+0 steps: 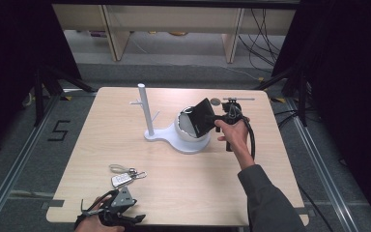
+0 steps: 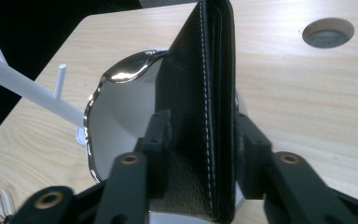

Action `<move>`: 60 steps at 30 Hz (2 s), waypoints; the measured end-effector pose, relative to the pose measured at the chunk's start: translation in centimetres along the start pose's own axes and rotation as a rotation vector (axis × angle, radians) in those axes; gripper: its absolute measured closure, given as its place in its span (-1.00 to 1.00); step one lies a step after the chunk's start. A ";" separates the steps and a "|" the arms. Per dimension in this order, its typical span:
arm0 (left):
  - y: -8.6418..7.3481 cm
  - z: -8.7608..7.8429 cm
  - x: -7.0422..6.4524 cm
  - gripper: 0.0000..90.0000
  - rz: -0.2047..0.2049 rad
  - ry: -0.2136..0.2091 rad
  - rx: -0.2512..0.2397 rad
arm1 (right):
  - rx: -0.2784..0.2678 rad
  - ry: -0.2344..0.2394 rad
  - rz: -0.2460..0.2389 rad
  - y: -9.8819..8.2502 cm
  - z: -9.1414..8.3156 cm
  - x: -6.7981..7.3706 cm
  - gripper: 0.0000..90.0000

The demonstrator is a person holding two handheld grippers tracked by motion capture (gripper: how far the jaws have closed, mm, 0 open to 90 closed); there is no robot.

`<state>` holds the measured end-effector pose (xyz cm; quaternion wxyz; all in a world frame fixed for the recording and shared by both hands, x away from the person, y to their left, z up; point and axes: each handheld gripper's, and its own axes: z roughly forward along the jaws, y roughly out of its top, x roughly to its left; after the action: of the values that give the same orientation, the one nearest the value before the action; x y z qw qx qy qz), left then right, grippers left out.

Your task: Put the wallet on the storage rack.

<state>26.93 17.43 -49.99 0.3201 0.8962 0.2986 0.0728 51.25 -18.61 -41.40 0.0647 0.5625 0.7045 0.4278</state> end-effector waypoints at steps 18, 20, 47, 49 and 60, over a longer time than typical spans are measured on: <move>0.0 -0.1 0.0 -0.11 -0.019 0.015 -0.013 | -0.034 0.062 0.084 0.2 -3.0 -1.9 0.02; 0.0 -0.1 0.0 -0.11 -0.010 0.012 -0.019 | -0.035 0.059 0.074 0.1 -3.3 -2.0 0.02; 0.0 -0.7 0.7 -0.14 -0.036 0.049 -0.048 | -0.036 0.040 -0.073 -6.3 -8.2 -4.2 -0.13; 0.0 -0.8 0.7 -0.15 -0.055 0.054 -0.051 | -0.031 0.055 -0.093 -7.2 -8.3 -3.9 -0.14; 0.0 -1.2 1.2 -0.20 -0.085 0.073 -0.071 | 0.001 0.081 -0.109 -10.6 -8.3 -3.5 -0.20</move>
<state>27.52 18.80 -49.14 0.3436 0.8675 0.3449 0.1023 39.92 -25.94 -44.74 0.0593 0.5055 0.7364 0.4456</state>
